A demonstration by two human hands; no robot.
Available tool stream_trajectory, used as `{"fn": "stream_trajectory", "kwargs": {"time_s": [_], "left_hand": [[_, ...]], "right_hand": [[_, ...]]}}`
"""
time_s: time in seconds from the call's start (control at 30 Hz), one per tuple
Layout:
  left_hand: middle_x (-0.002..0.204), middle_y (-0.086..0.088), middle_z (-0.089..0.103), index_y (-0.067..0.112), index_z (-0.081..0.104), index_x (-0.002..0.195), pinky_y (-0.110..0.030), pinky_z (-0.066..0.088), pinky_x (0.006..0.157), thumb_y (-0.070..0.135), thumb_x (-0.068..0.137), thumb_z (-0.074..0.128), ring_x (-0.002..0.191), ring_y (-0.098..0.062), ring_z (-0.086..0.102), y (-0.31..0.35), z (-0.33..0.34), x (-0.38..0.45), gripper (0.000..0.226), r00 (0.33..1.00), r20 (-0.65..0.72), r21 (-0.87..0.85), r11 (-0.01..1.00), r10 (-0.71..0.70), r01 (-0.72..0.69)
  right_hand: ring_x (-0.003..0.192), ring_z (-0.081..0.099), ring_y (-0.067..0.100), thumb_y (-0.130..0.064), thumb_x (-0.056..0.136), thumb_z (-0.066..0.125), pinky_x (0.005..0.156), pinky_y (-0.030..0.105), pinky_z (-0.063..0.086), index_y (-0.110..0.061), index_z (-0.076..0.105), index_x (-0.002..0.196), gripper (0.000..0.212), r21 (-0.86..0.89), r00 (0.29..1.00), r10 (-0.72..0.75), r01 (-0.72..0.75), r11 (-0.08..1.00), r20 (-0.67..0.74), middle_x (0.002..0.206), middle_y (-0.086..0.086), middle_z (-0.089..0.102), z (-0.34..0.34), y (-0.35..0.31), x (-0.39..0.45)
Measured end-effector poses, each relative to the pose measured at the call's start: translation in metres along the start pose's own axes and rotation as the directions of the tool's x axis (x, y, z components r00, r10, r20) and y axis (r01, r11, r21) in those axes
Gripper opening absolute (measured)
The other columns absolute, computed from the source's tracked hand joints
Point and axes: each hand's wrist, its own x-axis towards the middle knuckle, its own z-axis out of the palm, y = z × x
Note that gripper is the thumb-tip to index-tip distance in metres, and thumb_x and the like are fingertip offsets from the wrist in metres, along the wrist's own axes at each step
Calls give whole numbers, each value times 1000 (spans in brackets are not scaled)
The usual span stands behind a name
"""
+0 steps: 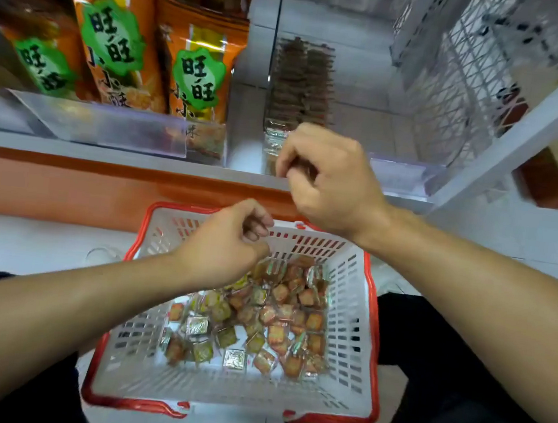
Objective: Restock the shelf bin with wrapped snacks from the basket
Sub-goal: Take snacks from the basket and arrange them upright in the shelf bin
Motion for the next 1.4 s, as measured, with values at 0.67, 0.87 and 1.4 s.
{"fn": "stream_trajectory", "kwargs": {"time_s": [0.67, 0.87, 1.4], "left_hand": [[158, -5, 31, 25, 30, 156, -42, 40, 114, 29, 82, 74, 141, -30, 40, -229, 108, 24, 86, 928, -88, 441, 821, -363, 363], [122, -9, 67, 21, 53, 139, -40, 53, 100, 42, 74, 85, 112, -29, 63, -243, 106, 58, 75, 783, -219, 124, 779, -583, 615], [93, -5, 73, 21, 58, 114, -40, 62, 71, 36, 89, 74, 75, -23, 71, -256, 105, 53, 33, 692, -194, -84, 714, -696, 695]], "right_hand": [[129, 48, 32, -6, 86, 63, 80, 42, 53, -37, 18, 155, 89, -416, 354, 700, -608, 676, 620, 151, 2, 32, 214, 89, -226], [122, 55, 38, -17, 80, 74, 71, 40, 52, -36, 8, 157, 103, -401, 321, 651, -579, 709, 688, 154, 11, 28, 240, 94, -236], [108, 55, 37, -5, 81, 59, 63, 40, 41, -45, 13, 151, 93, -407, 446, 641, -514, 755, 625, 137, 11, 39, 254, 68, -237]]}}
